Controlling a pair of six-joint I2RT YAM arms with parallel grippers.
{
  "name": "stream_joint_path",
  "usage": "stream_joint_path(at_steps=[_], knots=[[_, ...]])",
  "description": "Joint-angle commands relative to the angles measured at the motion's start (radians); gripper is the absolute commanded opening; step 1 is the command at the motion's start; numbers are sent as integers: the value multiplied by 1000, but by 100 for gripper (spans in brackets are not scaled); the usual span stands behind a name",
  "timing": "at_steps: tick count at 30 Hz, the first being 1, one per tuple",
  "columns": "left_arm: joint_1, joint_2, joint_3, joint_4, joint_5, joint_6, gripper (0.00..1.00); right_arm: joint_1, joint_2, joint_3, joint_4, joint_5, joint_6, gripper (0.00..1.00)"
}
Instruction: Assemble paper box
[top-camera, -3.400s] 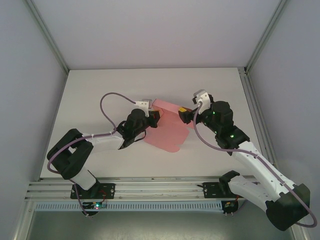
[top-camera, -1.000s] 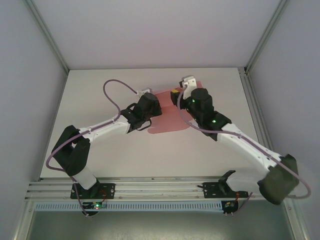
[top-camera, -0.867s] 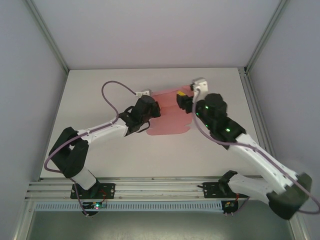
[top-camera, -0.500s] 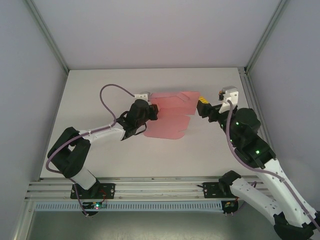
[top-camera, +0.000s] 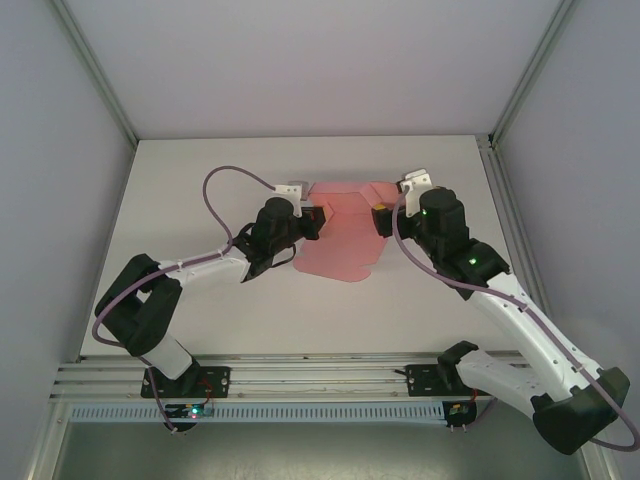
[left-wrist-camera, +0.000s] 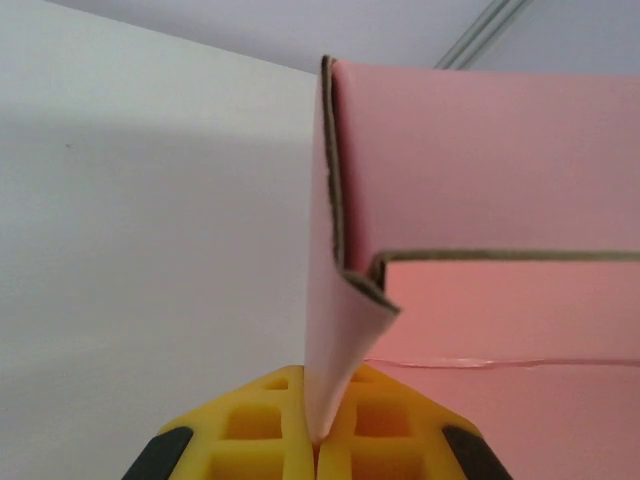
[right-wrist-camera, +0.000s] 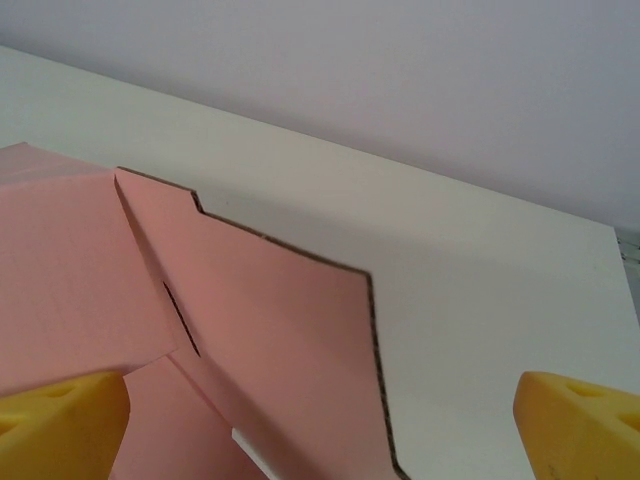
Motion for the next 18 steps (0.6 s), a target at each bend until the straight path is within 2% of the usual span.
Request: stream_joint_path(at_steps=[1,6,13,18], knots=[[4,7,1,112,98,42,0,-13,-10,-26,70,-60,-27,98],[-2,33,16,158,173,38,0,-13,-4,-107,234,-114,18,98],[-23,47,25,177,189,29,0,-2,-23,-263,532,35,129,98],[-35,56,28,199,185,15,0,33,-25,-287,575,71,122,98]])
